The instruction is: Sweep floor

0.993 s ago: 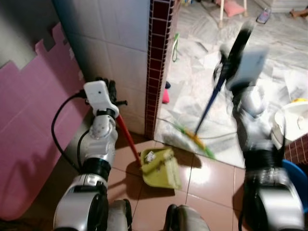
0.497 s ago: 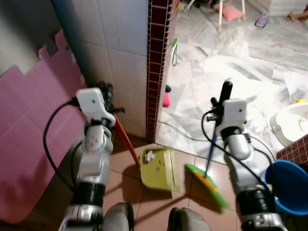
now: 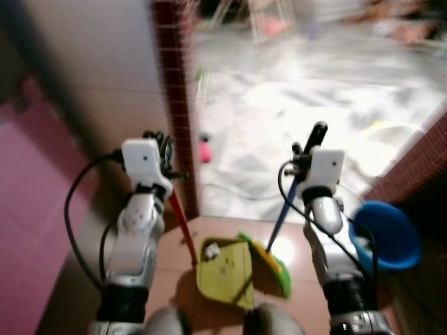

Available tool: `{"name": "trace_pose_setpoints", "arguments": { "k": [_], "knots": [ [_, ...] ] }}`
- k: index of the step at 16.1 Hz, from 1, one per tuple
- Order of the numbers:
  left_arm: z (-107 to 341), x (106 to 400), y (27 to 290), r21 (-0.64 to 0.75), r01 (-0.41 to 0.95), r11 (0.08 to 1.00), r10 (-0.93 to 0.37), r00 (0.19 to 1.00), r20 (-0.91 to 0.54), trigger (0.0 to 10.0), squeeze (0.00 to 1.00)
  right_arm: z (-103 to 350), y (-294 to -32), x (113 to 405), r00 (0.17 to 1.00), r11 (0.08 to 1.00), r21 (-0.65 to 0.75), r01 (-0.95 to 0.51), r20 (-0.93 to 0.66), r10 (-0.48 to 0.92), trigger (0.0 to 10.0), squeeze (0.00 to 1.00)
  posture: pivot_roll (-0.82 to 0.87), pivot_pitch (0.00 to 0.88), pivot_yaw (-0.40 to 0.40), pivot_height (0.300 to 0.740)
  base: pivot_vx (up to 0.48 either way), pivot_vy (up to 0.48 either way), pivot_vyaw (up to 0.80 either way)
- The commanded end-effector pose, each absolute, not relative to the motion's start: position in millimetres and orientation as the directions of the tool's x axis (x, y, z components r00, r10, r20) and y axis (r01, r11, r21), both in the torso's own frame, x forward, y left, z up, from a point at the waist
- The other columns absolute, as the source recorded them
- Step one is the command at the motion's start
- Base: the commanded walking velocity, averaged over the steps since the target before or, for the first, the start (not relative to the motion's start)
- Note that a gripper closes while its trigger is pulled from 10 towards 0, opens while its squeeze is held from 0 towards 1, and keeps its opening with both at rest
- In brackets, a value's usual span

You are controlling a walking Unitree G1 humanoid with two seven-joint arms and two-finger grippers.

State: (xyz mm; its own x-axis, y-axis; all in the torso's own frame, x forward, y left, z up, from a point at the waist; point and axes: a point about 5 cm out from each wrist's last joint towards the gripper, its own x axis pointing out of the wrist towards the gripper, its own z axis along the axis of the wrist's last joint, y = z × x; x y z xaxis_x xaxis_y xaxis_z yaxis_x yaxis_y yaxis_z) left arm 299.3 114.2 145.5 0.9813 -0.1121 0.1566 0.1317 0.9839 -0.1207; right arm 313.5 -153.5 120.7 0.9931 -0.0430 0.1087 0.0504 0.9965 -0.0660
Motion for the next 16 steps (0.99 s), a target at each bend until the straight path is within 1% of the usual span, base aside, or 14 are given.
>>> {"name": "trace_pose_setpoints", "arguments": {
  "k": [1,4,11,16],
  "knots": [
    [154.0,295.9,110.4,-0.136,0.143,0.980,-0.116,0.975,0.190,10.0,0.00,125.9,-155.0,318.5,0.993,0.996,-0.074,0.051,0.114,-0.042,10.0,0.00,0.01,0.015,0.027,0.740,0.000,0.000,-0.80],
    [154.7,292.3,106.5,-0.144,0.161,0.976,-0.137,0.976,0.168,10.0,0.00,124.4,-156.9,317.9,0.993,0.996,-0.066,0.055,0.105,-0.048,10.0,0.00,0.01,0.020,0.023,0.740,0.000,0.000,-0.76],
    [160.2,292.5,106.3,-0.148,0.158,0.976,-0.135,0.978,0.157,10.0,0.00,123.9,-156.6,320.6,0.995,0.996,-0.079,0.041,0.099,-0.033,10.0,0.00,0.01,0.018,0.009,0.740,0.000,0.000,0.00],
    [161.2,293.2,105.7,-0.155,0.155,0.976,-0.131,0.979,0.154,10.0,0.00,125.9,-155.0,323.1,0.995,0.997,-0.075,0.032,0.100,-0.024,10.0,0.00,0.00,0.027,0.006,0.740,-0.242,0.000,0.00]
  ]
}}
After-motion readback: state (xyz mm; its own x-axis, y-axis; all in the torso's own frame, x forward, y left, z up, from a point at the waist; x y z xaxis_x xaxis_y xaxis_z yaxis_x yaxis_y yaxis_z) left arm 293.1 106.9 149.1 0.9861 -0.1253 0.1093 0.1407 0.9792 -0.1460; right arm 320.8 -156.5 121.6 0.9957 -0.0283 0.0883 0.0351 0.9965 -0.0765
